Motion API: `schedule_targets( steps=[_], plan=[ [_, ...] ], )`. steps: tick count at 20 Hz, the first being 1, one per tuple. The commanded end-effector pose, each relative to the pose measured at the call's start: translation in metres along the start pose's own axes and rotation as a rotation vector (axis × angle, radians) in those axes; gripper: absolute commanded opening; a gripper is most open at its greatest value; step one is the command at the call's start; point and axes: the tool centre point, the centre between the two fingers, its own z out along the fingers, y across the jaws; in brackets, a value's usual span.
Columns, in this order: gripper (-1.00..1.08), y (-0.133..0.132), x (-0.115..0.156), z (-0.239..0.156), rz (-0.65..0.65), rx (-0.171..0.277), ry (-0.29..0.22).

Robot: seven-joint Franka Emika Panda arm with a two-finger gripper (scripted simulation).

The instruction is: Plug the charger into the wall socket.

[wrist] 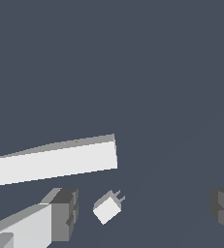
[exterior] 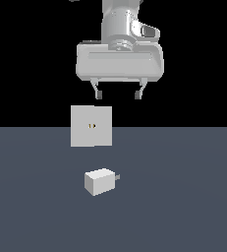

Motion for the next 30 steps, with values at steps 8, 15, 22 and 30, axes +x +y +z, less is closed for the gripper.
schedule_targets(
  steps=[8, 15, 22, 30],
  plan=[
    [1.0, 0.001, -0.004, 0.004, 0.032, -0.003, 0.003],
    [1.0, 0.002, -0.016, 0.014, 0.125, -0.011, 0.013],
    [1.0, 0.001, -0.035, 0.031, 0.271, -0.023, 0.028],
    [1.0, -0.002, -0.057, 0.053, 0.447, -0.039, 0.046]
  ],
)
